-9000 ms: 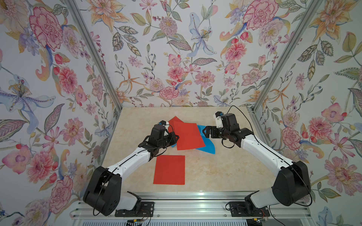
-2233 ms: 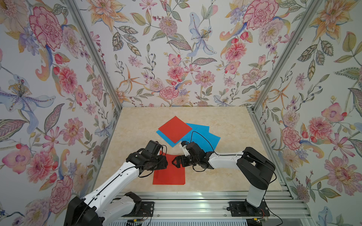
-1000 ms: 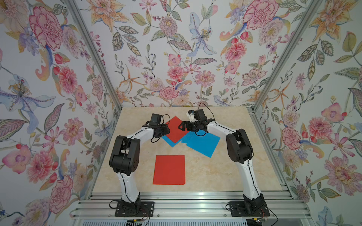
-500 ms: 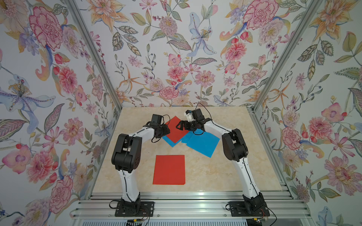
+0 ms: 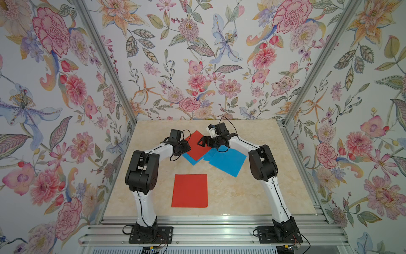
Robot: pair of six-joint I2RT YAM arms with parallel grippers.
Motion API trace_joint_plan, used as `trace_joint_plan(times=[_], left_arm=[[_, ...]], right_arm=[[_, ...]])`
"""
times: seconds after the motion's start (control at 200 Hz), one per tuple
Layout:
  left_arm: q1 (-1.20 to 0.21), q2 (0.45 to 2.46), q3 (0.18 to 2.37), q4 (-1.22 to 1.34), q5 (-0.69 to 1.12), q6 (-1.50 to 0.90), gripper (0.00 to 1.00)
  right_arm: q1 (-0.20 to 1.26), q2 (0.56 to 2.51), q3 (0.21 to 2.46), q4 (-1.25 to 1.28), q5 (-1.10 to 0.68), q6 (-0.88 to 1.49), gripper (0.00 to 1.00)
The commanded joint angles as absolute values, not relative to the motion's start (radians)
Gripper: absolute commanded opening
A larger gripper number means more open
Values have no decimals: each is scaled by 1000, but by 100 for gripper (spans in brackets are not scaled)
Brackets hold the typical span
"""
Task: Sort the scattered colored papers by color
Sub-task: Pick up the colored paper from the center of the board.
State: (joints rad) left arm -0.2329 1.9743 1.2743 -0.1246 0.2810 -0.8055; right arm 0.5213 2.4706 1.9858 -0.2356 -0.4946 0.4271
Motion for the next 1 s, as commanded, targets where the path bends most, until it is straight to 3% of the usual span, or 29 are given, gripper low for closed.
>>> trace_joint_plan(times=[0.0,0.595,0.995], left_arm=[[-217,2010,1265,-88,263,-821,55],[-218,2091,1268,-59,242,-887,55],[-233,2050,1140,21,296,-1143,55]], right_arm=[[522,2496,1970,-246,-512,439,100],[521,2507,1971,-249,-517,434,100],[520,2514,1973,-235,-526,447,100]])
